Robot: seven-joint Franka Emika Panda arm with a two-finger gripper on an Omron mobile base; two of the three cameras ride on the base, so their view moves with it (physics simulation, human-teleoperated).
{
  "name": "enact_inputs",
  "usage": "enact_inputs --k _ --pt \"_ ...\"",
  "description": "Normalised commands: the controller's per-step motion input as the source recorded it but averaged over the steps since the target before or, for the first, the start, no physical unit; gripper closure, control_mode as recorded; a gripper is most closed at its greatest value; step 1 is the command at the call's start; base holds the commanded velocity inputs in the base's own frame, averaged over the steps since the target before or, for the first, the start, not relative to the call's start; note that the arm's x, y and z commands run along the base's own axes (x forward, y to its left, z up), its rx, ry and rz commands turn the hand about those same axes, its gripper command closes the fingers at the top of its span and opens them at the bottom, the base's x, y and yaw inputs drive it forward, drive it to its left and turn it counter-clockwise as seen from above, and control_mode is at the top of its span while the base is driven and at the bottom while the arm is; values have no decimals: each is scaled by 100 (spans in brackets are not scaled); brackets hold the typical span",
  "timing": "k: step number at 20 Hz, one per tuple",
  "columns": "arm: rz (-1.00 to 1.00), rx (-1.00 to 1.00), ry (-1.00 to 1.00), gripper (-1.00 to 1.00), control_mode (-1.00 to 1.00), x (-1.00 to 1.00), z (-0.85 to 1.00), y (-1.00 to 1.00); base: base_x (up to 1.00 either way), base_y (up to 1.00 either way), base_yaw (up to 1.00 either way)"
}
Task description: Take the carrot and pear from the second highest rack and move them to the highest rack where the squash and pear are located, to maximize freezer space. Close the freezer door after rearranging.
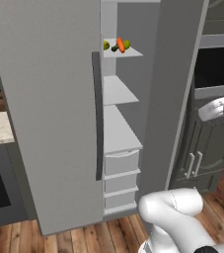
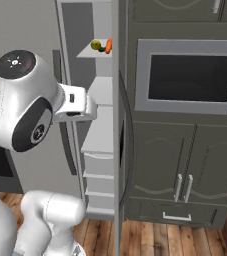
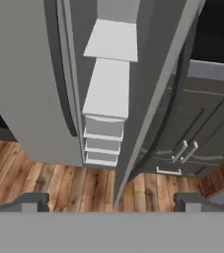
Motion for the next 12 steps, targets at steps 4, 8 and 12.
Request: enact_inputs --k 4,8,12 --pt "2 32 10 -100 -100 15 0 -96 0 0 0" --pt "4 14 3 -100 -100 8 -12 -55 0 0 0" --pt "12 8 5 100 -100 32 -35 -43 0 0 0"
